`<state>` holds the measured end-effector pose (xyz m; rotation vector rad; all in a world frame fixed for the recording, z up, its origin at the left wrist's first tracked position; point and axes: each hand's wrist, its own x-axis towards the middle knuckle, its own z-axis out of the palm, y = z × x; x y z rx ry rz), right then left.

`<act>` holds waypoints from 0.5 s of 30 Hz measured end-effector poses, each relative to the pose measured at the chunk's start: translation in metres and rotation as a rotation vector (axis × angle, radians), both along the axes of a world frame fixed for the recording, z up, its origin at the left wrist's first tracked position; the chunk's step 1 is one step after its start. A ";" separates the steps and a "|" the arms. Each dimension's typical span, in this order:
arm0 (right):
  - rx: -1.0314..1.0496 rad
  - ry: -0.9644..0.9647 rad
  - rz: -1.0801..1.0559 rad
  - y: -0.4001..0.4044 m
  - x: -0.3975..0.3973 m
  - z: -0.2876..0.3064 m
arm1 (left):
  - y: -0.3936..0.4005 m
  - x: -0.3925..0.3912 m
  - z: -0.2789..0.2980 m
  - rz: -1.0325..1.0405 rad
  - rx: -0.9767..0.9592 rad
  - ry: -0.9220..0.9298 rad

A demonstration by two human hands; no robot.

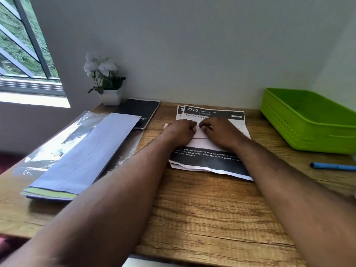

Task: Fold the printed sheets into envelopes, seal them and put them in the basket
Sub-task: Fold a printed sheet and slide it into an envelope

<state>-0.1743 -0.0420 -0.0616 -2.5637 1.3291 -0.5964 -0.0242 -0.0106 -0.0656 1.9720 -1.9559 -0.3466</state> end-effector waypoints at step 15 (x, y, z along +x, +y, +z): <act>0.100 0.247 -0.208 -0.019 -0.011 -0.011 | 0.001 0.006 0.003 0.019 0.177 -0.154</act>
